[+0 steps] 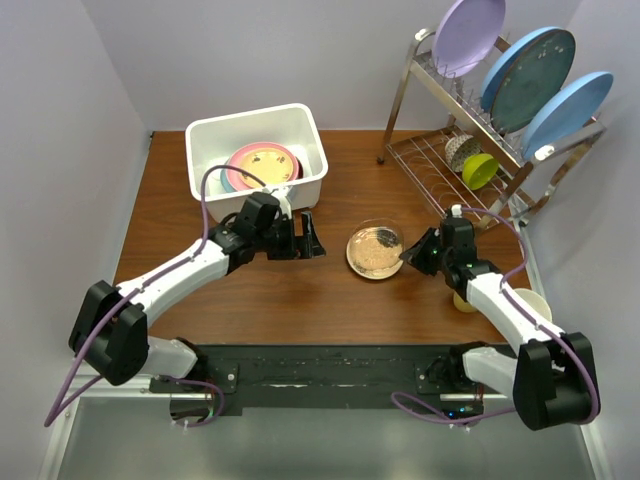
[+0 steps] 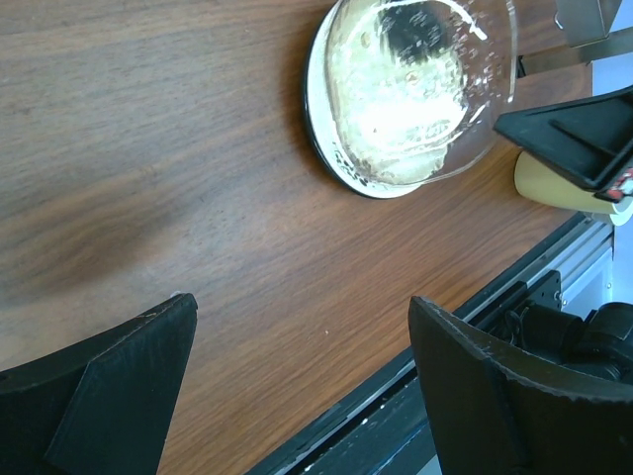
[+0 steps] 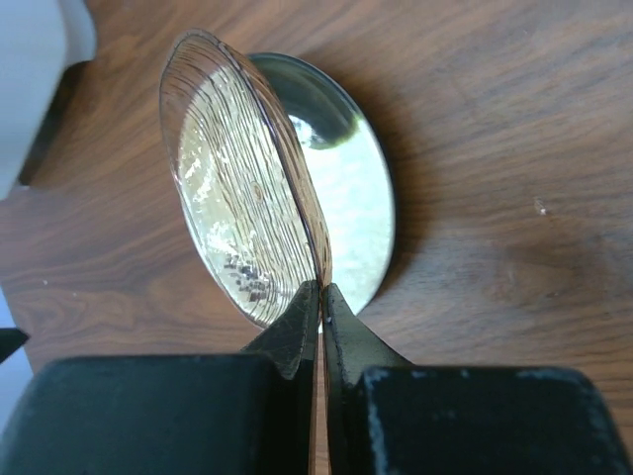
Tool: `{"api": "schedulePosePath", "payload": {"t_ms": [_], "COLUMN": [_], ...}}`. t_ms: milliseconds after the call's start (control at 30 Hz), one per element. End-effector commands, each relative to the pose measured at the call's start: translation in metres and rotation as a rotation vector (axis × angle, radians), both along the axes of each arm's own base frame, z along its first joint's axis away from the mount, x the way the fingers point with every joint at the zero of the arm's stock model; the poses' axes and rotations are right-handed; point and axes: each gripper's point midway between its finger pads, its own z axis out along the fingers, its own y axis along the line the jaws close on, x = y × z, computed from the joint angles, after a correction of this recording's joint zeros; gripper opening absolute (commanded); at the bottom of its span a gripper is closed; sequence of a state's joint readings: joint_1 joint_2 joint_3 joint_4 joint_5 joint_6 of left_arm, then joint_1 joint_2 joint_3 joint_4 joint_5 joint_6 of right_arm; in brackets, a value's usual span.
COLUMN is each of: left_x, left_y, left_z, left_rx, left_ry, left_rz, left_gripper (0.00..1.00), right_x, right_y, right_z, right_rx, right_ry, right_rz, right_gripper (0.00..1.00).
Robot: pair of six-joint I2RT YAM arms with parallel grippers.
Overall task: Place the plates into the plastic bin on the countertop
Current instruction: Pick up the plate at the center of the board.
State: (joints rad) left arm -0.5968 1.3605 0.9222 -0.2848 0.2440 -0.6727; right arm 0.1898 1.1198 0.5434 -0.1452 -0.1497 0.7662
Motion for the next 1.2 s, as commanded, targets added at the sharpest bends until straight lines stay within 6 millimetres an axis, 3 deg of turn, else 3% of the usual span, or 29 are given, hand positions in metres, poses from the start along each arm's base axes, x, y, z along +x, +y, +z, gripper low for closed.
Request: {"api": "schedulePosePath", "payload": {"t_ms": [0,267,733,1167], "left_x": [0.005,0.006,0.018,0.023], "left_y": [-0.01,-0.018,-0.045,-0.054], "left_z": [0.013,0.005,0.013,-0.005], "left_rx": [-0.067,-0.113,-0.248,-0.249], "left_ry": [-0.049,-0.039,-0.06,-0.034], "left_rz": [-0.008,-0.013,-0.055,-0.057], "left_gripper": [0.92,0.92,0.93,0.93], "right_x": [0.01,0.006,-0.003,-0.011], "right_y": [0.003,0.002,0.011,0.026], "right_z": [0.034,0.044,0.059,0.079], "right_rx": [0.012,0.013,0.074,0.149], "right_ry": [-0.081,-0.098,-0.127,-0.168], "right_rz": [0.008,0.011,0.047,0.122], "right_gripper": [0.0,0.0,0.0,0.0]}}
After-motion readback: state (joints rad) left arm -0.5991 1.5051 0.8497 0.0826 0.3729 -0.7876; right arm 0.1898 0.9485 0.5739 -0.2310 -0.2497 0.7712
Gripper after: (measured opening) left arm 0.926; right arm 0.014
